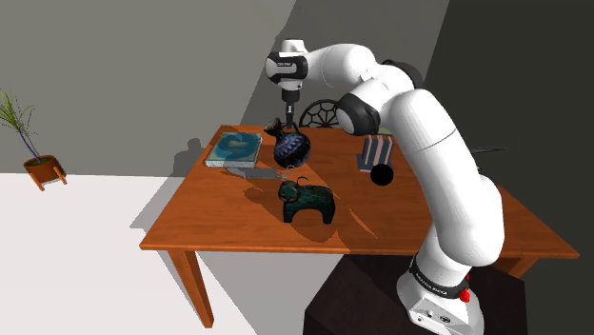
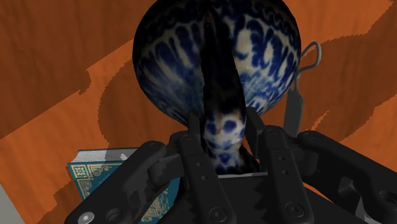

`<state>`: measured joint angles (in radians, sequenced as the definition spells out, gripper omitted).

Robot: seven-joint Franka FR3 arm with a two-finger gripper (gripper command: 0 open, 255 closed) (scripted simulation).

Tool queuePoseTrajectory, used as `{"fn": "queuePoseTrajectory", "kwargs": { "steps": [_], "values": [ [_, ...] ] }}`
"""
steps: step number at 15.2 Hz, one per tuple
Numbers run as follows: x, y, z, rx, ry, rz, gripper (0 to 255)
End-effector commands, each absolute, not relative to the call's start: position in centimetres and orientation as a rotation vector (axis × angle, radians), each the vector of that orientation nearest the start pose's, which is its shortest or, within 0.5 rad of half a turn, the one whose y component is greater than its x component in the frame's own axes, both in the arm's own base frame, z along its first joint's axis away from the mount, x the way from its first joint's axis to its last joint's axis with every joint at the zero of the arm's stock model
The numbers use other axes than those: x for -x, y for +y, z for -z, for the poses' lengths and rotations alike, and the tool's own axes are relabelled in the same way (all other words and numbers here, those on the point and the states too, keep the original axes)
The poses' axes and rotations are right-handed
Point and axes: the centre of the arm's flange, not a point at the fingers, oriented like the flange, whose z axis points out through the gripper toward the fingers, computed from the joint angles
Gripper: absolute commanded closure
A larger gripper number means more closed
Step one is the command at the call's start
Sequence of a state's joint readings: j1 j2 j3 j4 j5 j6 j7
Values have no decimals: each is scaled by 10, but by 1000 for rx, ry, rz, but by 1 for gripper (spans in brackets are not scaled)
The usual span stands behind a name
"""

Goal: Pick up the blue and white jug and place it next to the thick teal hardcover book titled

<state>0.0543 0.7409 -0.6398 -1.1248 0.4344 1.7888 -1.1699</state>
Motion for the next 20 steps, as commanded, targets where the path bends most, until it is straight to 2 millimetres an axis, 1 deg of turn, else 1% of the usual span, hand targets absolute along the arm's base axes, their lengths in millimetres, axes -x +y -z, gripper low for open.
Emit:
{"fn": "queuePoseTrajectory", "kwargs": {
  "steps": [1,6,7,12,15,16,20],
  "values": [
    [-701,-248,-421,3003,-997,53,255],
    [-701,-248,-421,3003,-997,53,255],
    [-701,-248,-421,3003,-997,53,0],
    [-701,-248,-421,3003,-997,53,0],
    [-699,-247,-460,3003,-997,53,0],
    [-699,-247,-471,3003,-997,53,0],
    [-699,-247,-471,3003,-997,53,0]
  ]
}}
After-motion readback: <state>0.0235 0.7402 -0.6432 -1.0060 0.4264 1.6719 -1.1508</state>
